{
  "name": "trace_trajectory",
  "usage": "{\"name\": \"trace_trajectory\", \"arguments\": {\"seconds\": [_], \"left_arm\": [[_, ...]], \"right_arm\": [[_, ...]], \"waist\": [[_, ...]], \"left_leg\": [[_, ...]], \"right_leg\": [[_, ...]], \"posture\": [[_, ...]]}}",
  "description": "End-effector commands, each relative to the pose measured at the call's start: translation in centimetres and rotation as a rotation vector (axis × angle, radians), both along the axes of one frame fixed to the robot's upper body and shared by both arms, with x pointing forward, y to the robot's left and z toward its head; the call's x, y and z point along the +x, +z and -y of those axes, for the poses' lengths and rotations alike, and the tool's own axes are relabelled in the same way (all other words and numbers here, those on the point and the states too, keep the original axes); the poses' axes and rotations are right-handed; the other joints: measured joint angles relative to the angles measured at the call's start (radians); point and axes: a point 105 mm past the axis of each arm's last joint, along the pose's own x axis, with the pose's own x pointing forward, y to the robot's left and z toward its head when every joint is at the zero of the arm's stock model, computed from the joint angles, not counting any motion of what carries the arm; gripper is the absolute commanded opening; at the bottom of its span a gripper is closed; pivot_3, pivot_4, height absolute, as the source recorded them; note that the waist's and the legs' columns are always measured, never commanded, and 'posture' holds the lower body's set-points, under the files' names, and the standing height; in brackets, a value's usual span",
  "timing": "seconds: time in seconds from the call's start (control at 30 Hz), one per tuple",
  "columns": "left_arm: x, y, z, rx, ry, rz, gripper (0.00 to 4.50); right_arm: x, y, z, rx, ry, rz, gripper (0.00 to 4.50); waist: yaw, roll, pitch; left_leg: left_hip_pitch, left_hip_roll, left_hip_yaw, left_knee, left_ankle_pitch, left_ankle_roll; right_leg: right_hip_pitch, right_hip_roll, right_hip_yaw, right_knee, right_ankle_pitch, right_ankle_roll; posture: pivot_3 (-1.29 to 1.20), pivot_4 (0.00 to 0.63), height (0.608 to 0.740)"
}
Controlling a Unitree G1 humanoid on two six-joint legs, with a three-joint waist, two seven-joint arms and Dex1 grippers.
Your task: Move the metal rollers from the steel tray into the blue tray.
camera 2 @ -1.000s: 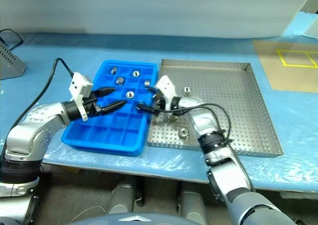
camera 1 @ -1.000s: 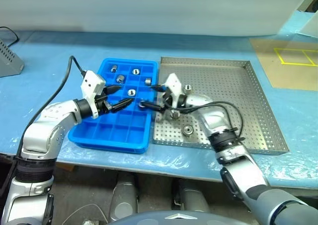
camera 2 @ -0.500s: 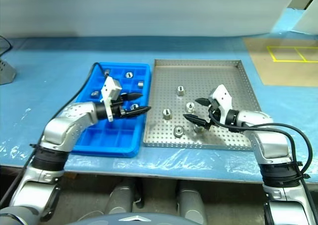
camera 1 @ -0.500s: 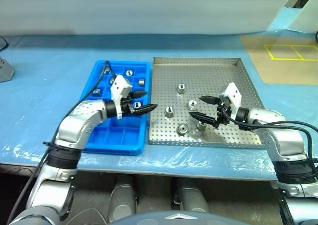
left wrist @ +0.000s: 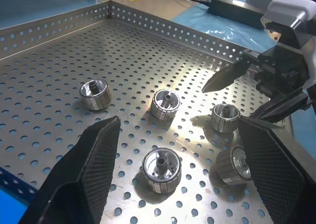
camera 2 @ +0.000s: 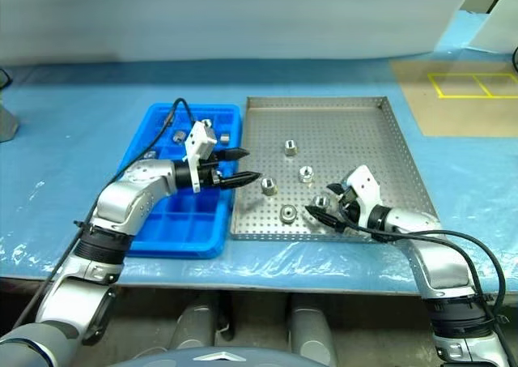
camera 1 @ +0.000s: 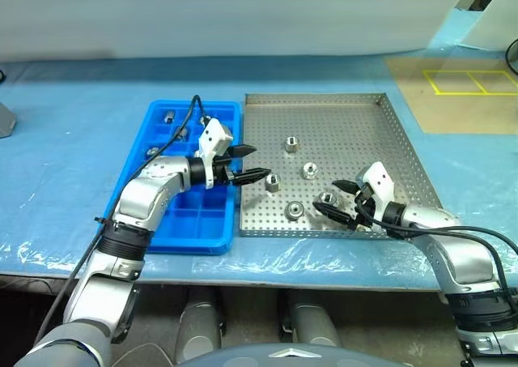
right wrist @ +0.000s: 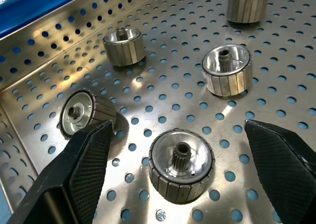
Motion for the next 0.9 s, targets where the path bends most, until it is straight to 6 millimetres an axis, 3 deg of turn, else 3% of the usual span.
{"name": "trace_trajectory", "arguments": {"seconds": [0.03,0.2,0.43,0.73,0.9], "left_arm": [[0.2,1.2,-0.6,-0.004,0.016,0.055,4.0],[-0.1,1.4,-0.7,-0.009,0.02,0.059,4.0],[-1.4,1.4,-0.9,0.0,-0.015,0.06,4.0],[-3.3,0.2,-1.4,0.049,-0.101,0.028,4.0],[-3.5,-0.1,-1.4,0.056,-0.119,0.021,4.0]], "right_arm": [[0.5,0.3,-0.4,-0.001,0.008,0.036,4.39],[1.2,-1.9,1.2,-0.055,-0.042,-0.014,4.39],[1.2,-2.5,2.1,-0.07,-0.026,-0.027,4.39],[1.0,-2.5,1.8,-0.06,0.014,-0.026,1.64],[1.1,-2.4,1.5,-0.055,0.014,-0.021,1.65]], "waist": [[0.0,0.0,0.0],[0.006,0.0,0.0],[0.009,0.0,0.0],[0.008,0.0,0.0],[0.008,0.0,0.0]], "left_leg": [[0.0,0.0,0.0,0.0,0.0,0.0],[0.0,0.0,0.0,0.001,0.0,0.0],[0.001,0.0,0.0,0.0,0.0,0.001],[0.002,0.0,0.0,0.0,0.0,0.0],[0.003,0.0,0.0,0.0,0.0,0.0]], "right_leg": [[0.0,0.0,0.0,0.0,0.0,0.0],[0.001,0.0,0.0,0.0,0.0,0.0],[0.002,0.0,0.0,-0.001,0.0,0.0],[0.003,0.0,0.0,0.0,0.0,0.0],[0.003,0.0,0.0,-0.001,0.0,0.0]], "posture": [[-0.27,0.15,0.74],[-0.24,0.15,0.74],[-0.22,0.15,0.74],[-0.22,0.15,0.74],[-0.22,0.15,0.74]]}}
